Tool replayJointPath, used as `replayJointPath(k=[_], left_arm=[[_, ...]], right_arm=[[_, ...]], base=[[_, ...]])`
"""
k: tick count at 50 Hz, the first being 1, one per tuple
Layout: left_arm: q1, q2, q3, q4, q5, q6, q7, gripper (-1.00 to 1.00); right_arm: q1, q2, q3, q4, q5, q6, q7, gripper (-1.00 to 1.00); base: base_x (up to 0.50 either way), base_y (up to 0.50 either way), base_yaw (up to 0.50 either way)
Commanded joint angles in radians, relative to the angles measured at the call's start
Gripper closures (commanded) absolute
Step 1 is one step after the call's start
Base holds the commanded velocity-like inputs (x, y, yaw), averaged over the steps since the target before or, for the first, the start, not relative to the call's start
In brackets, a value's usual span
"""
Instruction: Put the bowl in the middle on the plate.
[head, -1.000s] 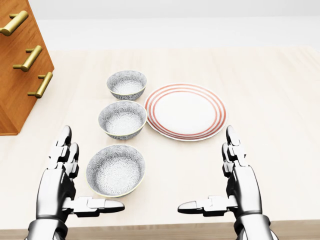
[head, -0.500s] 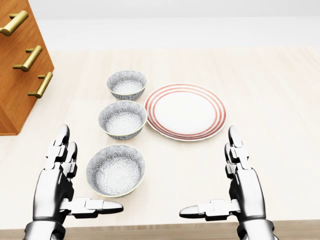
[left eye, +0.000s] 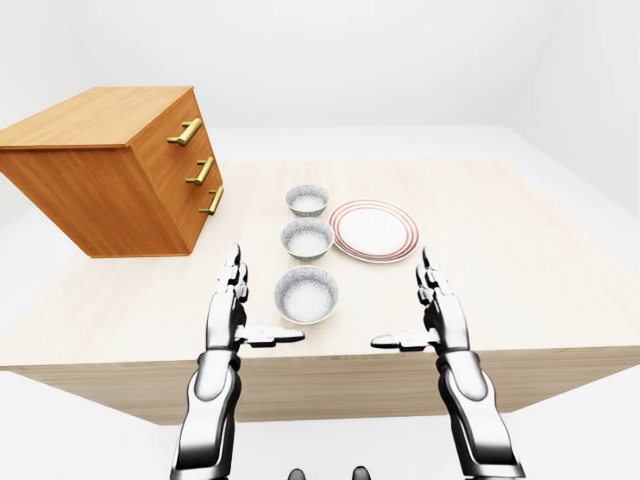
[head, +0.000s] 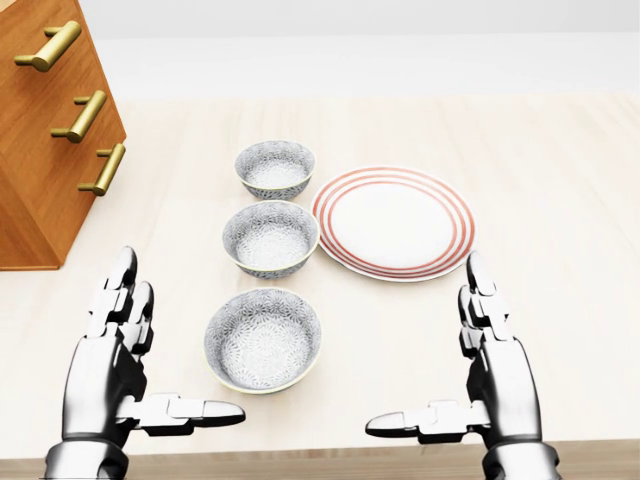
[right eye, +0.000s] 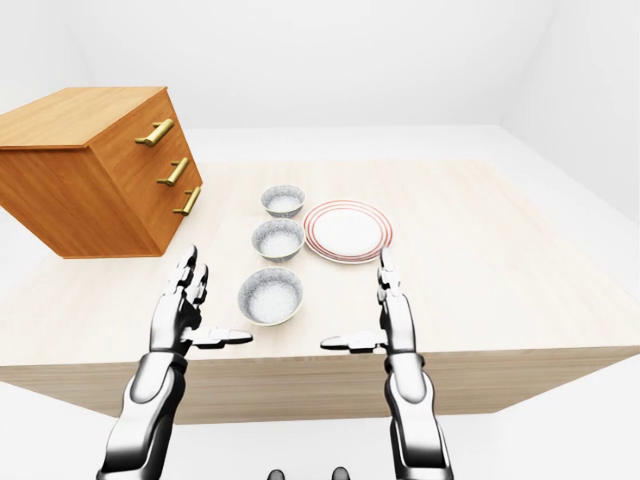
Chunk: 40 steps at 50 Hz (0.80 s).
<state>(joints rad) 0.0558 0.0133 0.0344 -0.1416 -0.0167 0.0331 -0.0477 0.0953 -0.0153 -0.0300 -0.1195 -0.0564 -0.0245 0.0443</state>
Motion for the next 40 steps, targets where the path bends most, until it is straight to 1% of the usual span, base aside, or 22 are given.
replayJointPath(k=[1,2,3,4,5,7,8,11,12,17,20,24,28,34,40], left_arm=[[-0.052,0.002,0.015,-0.113,-0.044,0.054,0.017,-1.0],[-0.068,0.004,0.019,-0.151,-0.051,0.054,0.024,-1.0],[-0.093,0.007,0.025,-0.205,-0.062,0.054,0.034,-1.0],[-0.111,0.012,0.028,-0.239,-0.069,0.054,0.039,-1.0],[-0.131,0.018,0.03,-0.265,-0.074,0.054,0.042,-1.0],[-0.217,0.036,0.055,-0.335,-0.107,0.054,0.054,-1.0],[-0.24,0.042,0.062,-0.344,-0.118,0.054,0.055,-1.0],[-0.32,0.064,0.097,-0.341,-0.155,0.054,0.078,-1.0],[-0.372,0.08,0.123,-0.343,-0.178,0.054,0.094,-1.0],[-0.491,0.144,0.17,-0.32,-0.251,0.054,0.145,-1.0],[-0.546,0.179,0.187,-0.297,-0.288,0.054,0.174,-1.0],[-0.595,0.208,0.191,-0.285,-0.324,0.054,0.2,-1.0],[-0.623,0.225,0.179,-0.302,-0.33,0.054,0.226,-1.0],[-0.63,0.223,0.169,-0.325,-0.325,0.054,0.233,-1.0],[-0.62,0.214,0.148,-0.275,-0.287,0.054,0.216,-1.0]], right_arm=[[-0.02,-0.006,-0.026,-0.017,0.039,0.057,0.009,-1.0],[-0.029,-0.009,-0.03,-0.018,0.041,0.067,0.011,-1.0],[-0.05,-0.015,-0.037,-0.022,0.03,0.105,-0.003,-1.0],[-0.066,-0.02,-0.043,-0.028,0.031,0.112,0.0,-1.0],[-0.08,-0.025,-0.048,-0.043,0.035,0.112,0.005,-1.0],[-0.139,-0.049,-0.057,-0.115,0.028,0.112,0.024,-1.0],[-0.16,-0.054,-0.063,-0.13,0.031,0.112,0.032,-1.0],[-0.223,-0.075,-0.078,-0.17,0.013,0.112,0.047,-1.0],[-0.262,-0.091,-0.091,-0.193,0.018,0.112,0.06,-1.0],[-0.337,-0.122,-0.122,-0.243,0.025,0.112,0.077,-1.0],[-0.361,-0.138,-0.122,-0.26,0.011,0.112,0.08,-1.0],[-0.38,-0.145,-0.121,-0.258,-0.001,0.112,0.089,-1.0],[-0.392,-0.144,-0.11,-0.251,-0.021,0.112,0.094,-1.0],[-0.401,-0.143,-0.114,-0.251,-0.031,0.112,0.101,-1.0],[-0.402,-0.149,-0.127,-0.234,-0.031,0.112,0.101,-1.0]], base=[[0.0,0.0,0.0],[0.0,0.0,0.0],[0.0,0.0,0.0],[0.0,0.0,0.0],[0.0,0.0,0.0],[0.0,0.0,0.0],[0.0,0.0,0.0],[0.0,0.0,0.0],[0.0,0.0,0.0],[0.0,0.0,0.0],[0.0,0.0,0.0],[0.0,0.0,0.0],[0.25,0.0,0.0],[0.36,0.0,0.0],[0.4,0.0,0.0]])
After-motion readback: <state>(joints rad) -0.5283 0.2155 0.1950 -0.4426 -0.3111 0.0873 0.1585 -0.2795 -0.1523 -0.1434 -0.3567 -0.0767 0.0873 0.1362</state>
